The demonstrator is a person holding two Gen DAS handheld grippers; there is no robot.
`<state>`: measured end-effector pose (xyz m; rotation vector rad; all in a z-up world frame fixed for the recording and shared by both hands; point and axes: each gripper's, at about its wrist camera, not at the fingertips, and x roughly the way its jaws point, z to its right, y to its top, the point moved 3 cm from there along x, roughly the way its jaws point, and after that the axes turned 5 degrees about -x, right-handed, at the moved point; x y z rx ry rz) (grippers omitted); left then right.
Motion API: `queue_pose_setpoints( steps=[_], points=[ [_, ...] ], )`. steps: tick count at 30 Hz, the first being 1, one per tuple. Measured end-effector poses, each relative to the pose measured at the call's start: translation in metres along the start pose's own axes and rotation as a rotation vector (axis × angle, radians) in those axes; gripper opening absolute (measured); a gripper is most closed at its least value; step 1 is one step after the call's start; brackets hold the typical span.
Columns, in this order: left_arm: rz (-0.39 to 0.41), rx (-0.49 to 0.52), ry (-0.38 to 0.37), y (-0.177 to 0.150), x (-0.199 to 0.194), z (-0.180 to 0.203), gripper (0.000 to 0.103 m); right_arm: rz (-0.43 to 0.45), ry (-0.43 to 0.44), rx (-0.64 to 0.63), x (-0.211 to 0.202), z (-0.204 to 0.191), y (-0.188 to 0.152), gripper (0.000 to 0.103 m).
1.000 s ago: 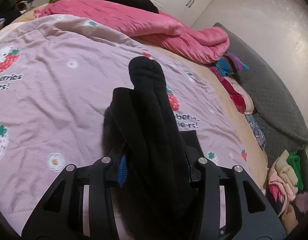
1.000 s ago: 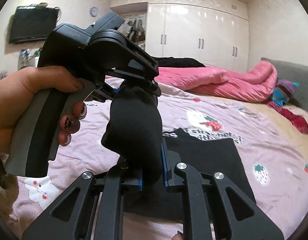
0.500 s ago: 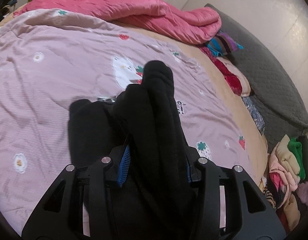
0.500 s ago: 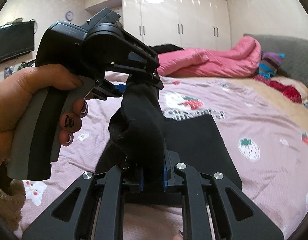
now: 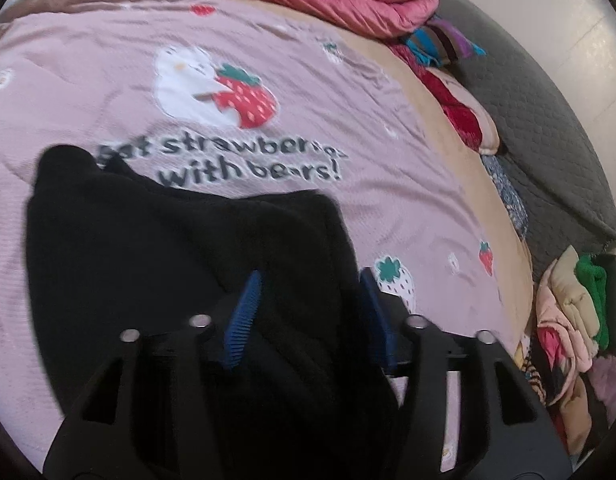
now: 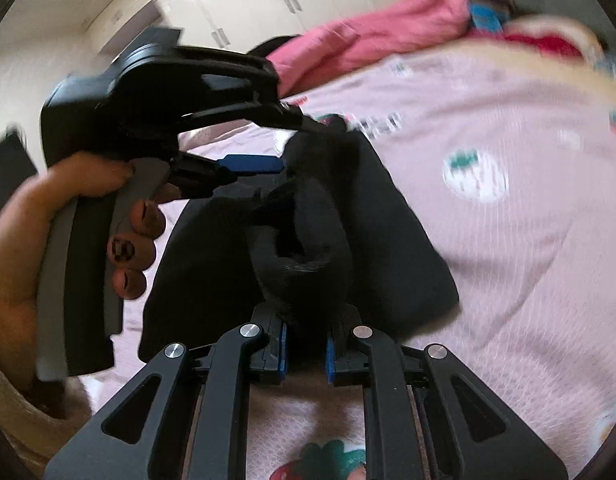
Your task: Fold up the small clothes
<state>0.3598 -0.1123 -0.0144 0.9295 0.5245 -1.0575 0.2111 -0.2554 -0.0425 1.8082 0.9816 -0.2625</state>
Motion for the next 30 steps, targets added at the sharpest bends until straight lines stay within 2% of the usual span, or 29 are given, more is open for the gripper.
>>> queue_pose_setpoints(
  steps=[1,2,5,8,12,14,19,22,24,25,26,30],
  points=[
    [-0.014,0.007,-0.019,-0.002,0.005,0.003,0.066,-0.009,0.023,0.03,0.0,0.004,-0.001,0.013],
    [-0.022,0.013,-0.032,-0.003,0.007,0.005,0.072,-0.017,0.048,0.063,0.0,0.009,-0.002,0.015],
    [-0.012,0.021,-0.063,-0.006,0.001,0.008,0.072,-0.055,0.134,0.165,0.002,0.023,-0.006,0.025],
    [0.056,0.01,-0.108,-0.005,-0.027,0.003,0.073,-0.082,0.255,0.259,0.0,0.034,-0.004,0.037],
    [0.163,0.035,-0.017,-0.011,-0.064,-0.019,0.076,-0.097,0.362,0.286,-0.002,0.035,0.011,0.068],
    [0.187,0.044,0.067,-0.023,-0.076,-0.039,0.077,-0.105,0.35,0.263,0.0,0.035,0.024,0.072],
    [0.185,0.044,0.157,-0.045,-0.077,-0.07,0.077,-0.176,0.327,0.234,0.025,0.039,0.05,0.072],
    [0.163,0.051,0.18,-0.054,-0.069,-0.076,0.077,-0.226,0.351,0.215,0.042,0.04,0.058,0.071],
    [0.155,0.063,0.188,-0.058,-0.065,-0.074,0.077,-0.231,0.351,0.191,0.046,0.04,0.066,0.057],
    [0.155,0.065,0.192,-0.06,-0.063,-0.073,0.078,-0.234,0.341,0.16,0.046,0.039,0.067,0.033],
    [0.157,0.067,0.199,-0.061,-0.063,-0.073,0.079,-0.235,0.328,0.133,0.046,0.038,0.068,0.021],
    [0.16,0.074,0.215,-0.061,-0.065,-0.063,0.08,-0.225,0.293,0.004,0.03,0.028,0.084,0.017]
  ],
)
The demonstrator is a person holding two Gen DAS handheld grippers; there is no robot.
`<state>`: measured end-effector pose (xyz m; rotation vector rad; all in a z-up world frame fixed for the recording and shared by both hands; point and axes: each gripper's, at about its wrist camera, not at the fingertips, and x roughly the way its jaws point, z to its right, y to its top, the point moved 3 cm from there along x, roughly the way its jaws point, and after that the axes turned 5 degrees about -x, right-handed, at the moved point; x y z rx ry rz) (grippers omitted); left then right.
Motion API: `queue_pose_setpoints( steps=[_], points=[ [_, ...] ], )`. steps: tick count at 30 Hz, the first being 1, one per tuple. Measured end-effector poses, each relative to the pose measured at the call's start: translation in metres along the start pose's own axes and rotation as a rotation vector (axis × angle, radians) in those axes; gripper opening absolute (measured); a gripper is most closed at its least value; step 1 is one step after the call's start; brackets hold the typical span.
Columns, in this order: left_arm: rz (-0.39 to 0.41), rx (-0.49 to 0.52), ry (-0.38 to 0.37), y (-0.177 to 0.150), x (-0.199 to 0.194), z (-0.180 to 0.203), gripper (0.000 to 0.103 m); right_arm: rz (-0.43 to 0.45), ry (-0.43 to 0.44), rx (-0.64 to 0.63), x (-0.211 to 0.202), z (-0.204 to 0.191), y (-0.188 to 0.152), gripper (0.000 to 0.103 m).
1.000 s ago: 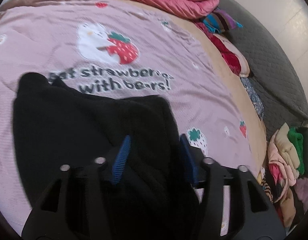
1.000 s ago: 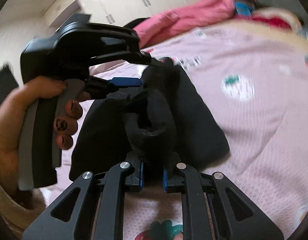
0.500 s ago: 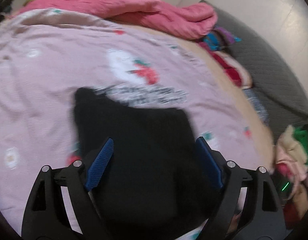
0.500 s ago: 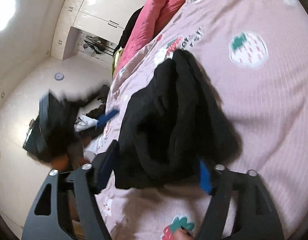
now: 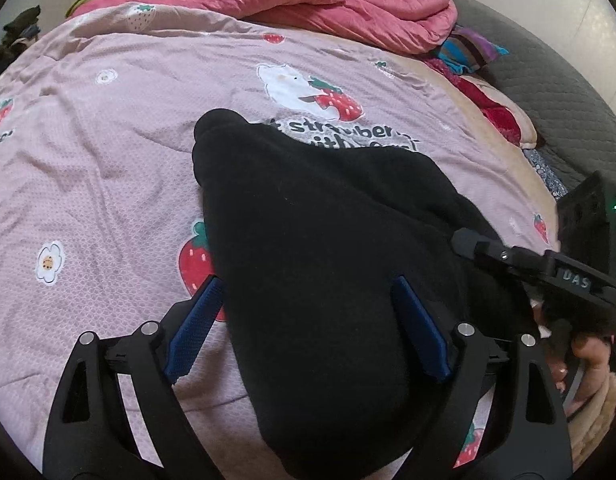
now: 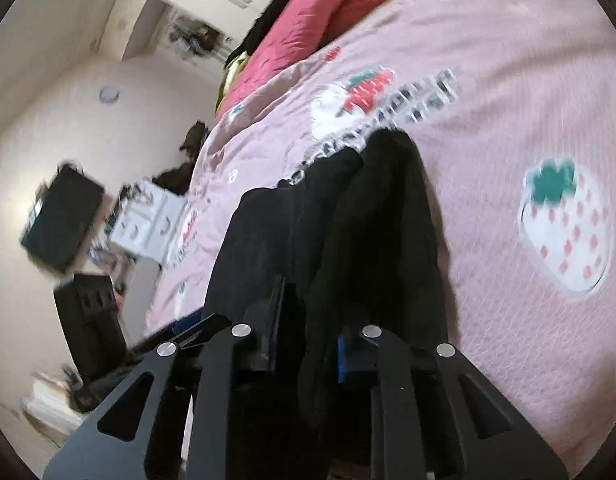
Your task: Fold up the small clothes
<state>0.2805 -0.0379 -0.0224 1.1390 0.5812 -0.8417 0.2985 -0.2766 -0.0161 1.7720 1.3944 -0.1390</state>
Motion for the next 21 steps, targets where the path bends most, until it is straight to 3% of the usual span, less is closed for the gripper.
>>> queue_pose_setpoints(
  steps=[2,4,5,7,8,11,14,21],
  points=[
    [0.001,0.023,-0.009,-0.002,0.0,0.006,0.082,0.021,-0.066,-0.082,-0.008,-0.002,0.006,0.017],
    [-0.013,0.032,-0.004,-0.006,0.004,0.009,0.082,-0.012,-0.127,-0.106,-0.002,0.005,0.002,0.018],
    [-0.014,0.033,0.004,-0.007,0.006,0.009,0.082,-0.039,-0.155,-0.103,0.005,0.011,-0.001,0.021],
    [-0.017,0.025,0.004,-0.01,0.007,0.01,0.083,-0.051,-0.212,-0.086,0.01,0.021,-0.011,0.037],
    [-0.018,0.02,0.002,-0.011,0.007,0.01,0.083,-0.038,-0.223,-0.073,0.007,0.024,-0.014,0.045],
    [-0.019,0.017,-0.002,-0.014,0.004,0.011,0.084,-0.007,-0.234,-0.011,-0.006,0.028,-0.024,0.056],
    [-0.019,0.008,-0.013,-0.017,-0.002,0.009,0.084,0.027,-0.272,-0.024,-0.022,0.021,-0.032,0.056],
    [0.02,0.02,-0.008,-0.027,-0.029,0.01,0.092,0.135,-0.333,-0.126,-0.064,-0.017,-0.043,0.078]
  ],
)
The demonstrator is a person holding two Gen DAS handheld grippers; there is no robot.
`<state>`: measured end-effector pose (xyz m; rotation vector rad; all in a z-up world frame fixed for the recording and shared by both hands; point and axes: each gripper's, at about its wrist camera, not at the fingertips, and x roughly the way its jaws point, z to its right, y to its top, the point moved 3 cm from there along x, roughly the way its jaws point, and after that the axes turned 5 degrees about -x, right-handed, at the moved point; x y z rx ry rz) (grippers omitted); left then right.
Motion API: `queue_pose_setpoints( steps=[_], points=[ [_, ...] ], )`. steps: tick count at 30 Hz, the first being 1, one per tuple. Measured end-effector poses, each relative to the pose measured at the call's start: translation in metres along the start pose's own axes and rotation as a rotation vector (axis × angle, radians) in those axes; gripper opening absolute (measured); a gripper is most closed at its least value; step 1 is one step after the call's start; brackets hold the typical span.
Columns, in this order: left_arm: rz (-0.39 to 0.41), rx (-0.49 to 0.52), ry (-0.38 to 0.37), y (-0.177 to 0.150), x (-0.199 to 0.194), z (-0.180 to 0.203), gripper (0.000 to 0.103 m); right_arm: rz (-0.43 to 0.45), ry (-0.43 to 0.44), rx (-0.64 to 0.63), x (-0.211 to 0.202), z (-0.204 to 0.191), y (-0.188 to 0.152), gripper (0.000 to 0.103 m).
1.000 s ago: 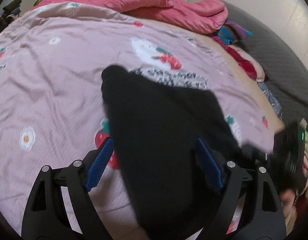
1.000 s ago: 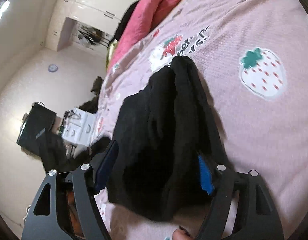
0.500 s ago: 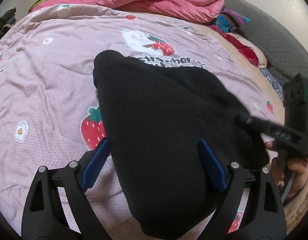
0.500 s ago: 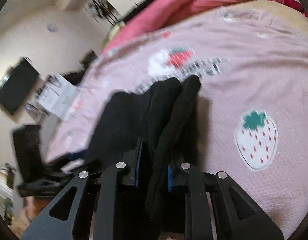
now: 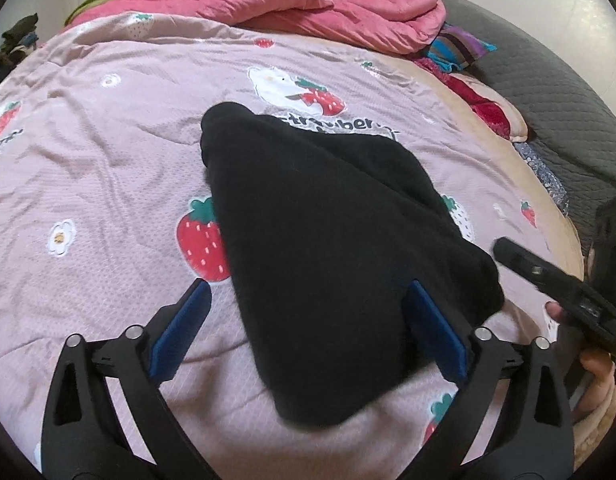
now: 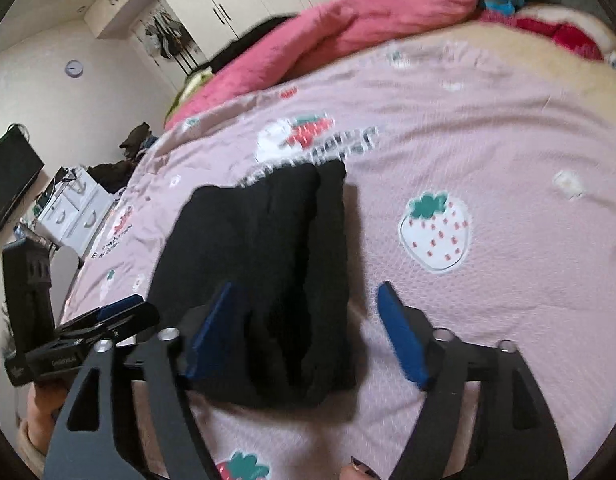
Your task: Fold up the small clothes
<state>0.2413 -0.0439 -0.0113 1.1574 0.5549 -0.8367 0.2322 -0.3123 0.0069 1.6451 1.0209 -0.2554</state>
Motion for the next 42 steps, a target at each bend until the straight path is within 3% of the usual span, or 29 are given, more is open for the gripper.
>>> queue_pose_setpoints(
  steps=[1,3,4,9,14,23,30,35,42],
  points=[
    [0.006,-0.001,-0.003,-0.002,-0.005,0.0,0.093,0.022,-0.01,-0.022,-0.01,-0.006,0.0,0.078],
    [0.016,-0.004,-0.012,-0.004,-0.013,0.001,0.094,0.057,-0.016,-0.043,-0.022,-0.014,0.002,0.096],
    [0.023,-0.007,-0.016,-0.005,-0.018,0.001,0.094,0.073,-0.014,-0.05,-0.026,-0.018,0.003,0.097],
    [0.065,0.002,-0.021,-0.009,-0.038,0.004,0.094,0.144,-0.021,-0.104,-0.049,-0.038,0.007,0.099],
    [0.122,0.052,0.023,-0.017,-0.058,0.009,0.094,0.174,0.006,-0.107,-0.068,-0.049,0.001,0.099],
    [0.197,0.107,0.063,-0.039,-0.087,0.011,0.094,0.22,-0.072,-0.164,-0.088,-0.064,-0.023,0.099],
    [0.223,0.091,0.084,-0.063,-0.101,-0.002,0.094,0.274,-0.142,-0.207,-0.098,-0.073,-0.049,0.099],
    [0.215,0.058,0.086,-0.087,-0.103,-0.017,0.094,0.261,-0.178,-0.226,-0.095,-0.073,-0.074,0.099],
    [0.17,0.005,0.101,-0.113,-0.089,-0.036,0.094,0.143,-0.187,-0.186,-0.071,-0.065,-0.104,0.099]
  ],
)
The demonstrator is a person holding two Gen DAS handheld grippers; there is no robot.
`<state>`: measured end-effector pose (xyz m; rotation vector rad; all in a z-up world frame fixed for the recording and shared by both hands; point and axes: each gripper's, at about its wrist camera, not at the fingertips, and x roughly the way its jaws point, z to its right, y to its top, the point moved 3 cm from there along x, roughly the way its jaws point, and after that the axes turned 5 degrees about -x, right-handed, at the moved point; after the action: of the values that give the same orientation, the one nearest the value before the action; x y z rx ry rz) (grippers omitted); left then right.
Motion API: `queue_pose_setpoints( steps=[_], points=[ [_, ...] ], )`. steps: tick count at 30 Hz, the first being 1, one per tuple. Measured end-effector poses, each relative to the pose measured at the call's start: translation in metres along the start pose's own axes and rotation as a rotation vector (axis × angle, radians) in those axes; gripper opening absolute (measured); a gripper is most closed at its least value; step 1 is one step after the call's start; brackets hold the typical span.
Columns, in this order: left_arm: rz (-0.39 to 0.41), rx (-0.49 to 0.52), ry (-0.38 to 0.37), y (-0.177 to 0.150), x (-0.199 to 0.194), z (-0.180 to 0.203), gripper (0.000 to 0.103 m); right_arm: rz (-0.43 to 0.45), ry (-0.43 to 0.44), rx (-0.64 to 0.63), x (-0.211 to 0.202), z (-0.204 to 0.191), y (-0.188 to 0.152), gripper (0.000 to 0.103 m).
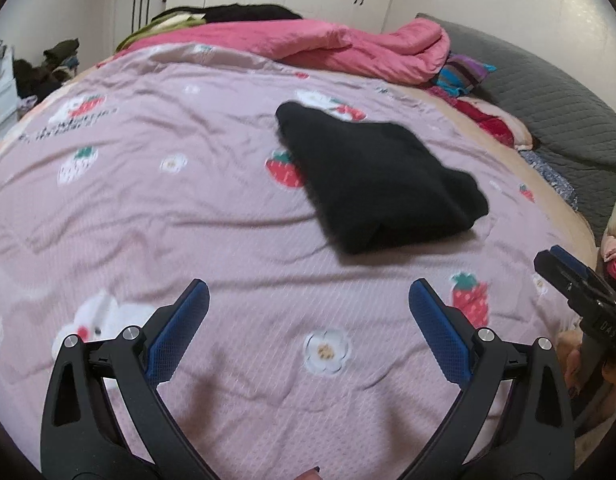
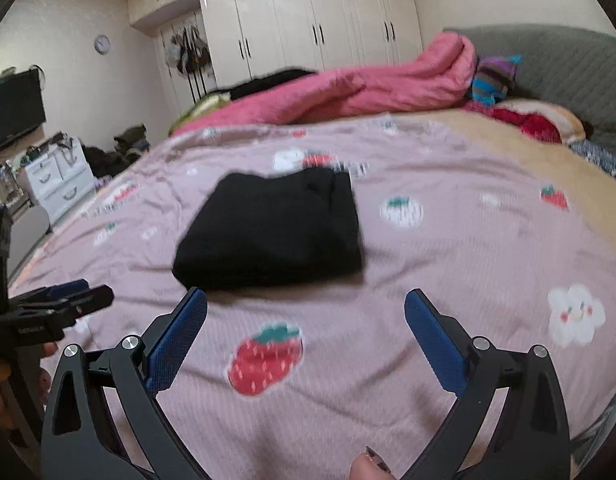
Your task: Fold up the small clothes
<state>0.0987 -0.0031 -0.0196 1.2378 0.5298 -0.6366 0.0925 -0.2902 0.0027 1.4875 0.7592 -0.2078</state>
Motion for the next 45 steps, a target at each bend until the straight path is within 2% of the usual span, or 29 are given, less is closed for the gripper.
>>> queue_pose_setpoints(
  steps=[8,20,45],
  points=[
    [-0.033,-0.012,0.009,-0.01,0.006,-0.004,0.094,-0.018,-0.013,-0.058,0.007,-0.012,-0.007,0.099],
    [-0.028,0.013,0.017,-0.009,0.003,0.002,0.094,-0.026,-0.011,-0.053,0.009,-0.01,-0.008,0.099],
    [-0.048,0.002,0.036,-0.009,0.005,0.0,0.094,-0.033,-0.011,-0.053,0.012,-0.009,-0.011,0.099]
  ],
)
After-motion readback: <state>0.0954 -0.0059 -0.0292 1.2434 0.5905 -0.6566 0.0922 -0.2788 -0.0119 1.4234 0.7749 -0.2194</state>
